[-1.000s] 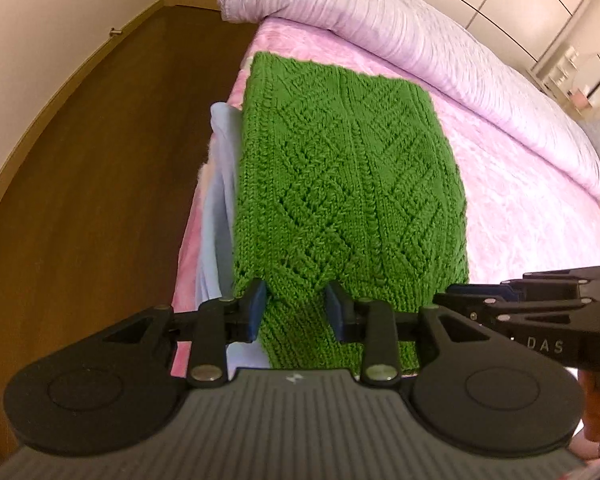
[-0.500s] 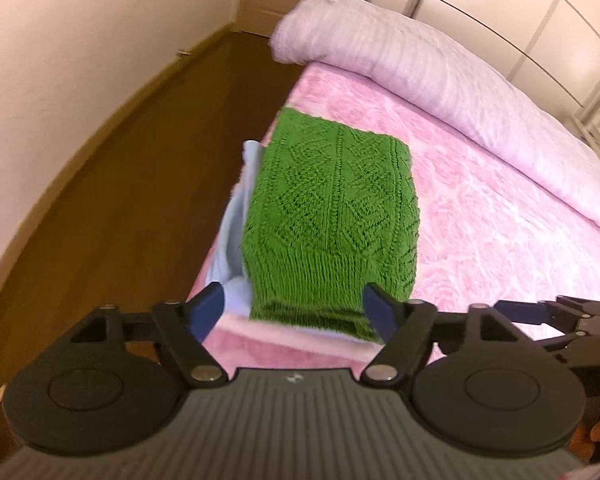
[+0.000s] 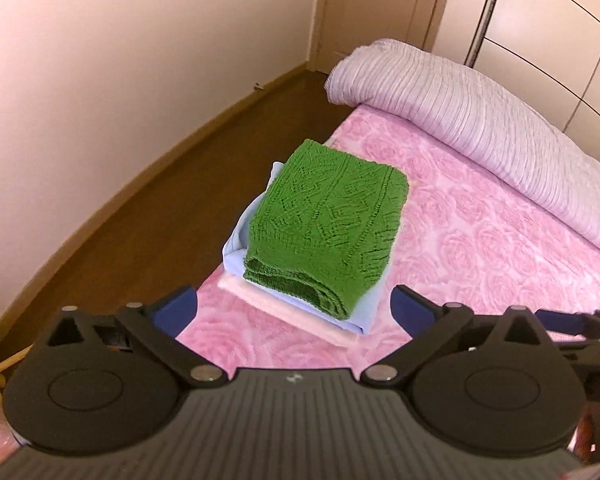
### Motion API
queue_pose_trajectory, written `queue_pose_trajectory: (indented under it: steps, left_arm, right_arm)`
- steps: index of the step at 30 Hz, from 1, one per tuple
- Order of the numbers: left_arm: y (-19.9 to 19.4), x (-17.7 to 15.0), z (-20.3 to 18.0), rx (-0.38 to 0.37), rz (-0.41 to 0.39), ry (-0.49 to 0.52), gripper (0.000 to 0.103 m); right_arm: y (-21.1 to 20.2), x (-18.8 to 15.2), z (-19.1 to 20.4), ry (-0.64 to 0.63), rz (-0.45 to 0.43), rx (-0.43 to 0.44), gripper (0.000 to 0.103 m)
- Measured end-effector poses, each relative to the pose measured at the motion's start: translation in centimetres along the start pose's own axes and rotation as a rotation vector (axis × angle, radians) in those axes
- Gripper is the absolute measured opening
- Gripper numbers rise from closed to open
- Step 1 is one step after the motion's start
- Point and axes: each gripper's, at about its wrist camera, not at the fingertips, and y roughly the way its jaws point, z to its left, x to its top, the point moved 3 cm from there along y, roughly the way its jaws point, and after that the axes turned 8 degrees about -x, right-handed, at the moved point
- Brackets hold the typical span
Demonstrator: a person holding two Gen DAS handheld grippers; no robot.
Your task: Fold clothes
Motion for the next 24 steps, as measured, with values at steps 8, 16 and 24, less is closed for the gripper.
queue_pose_trajectory:
  steps: [8,16,24]
  left_arm:
    - [-3.3,-3.5,-4.9,0.109,-0.068,-0.017,0.102]
    - [-6.4,-6.0,-8.7,0.153,-0.132,-0.118,0.102]
    - [-7.4,-7.7,-12.2,0.205,-0.143,-0.162,0.102]
  right_arm:
    - [-3.5,-0.7,-3.0,-0.099,-0.055,-0.028,0.090]
    - [-5.1,-2.3,-5.6,-0.164,-0.051,0.044,0.090]
    - [-6.8,-3.4,-8.7,-0.172,-0.070,0.096,0.090]
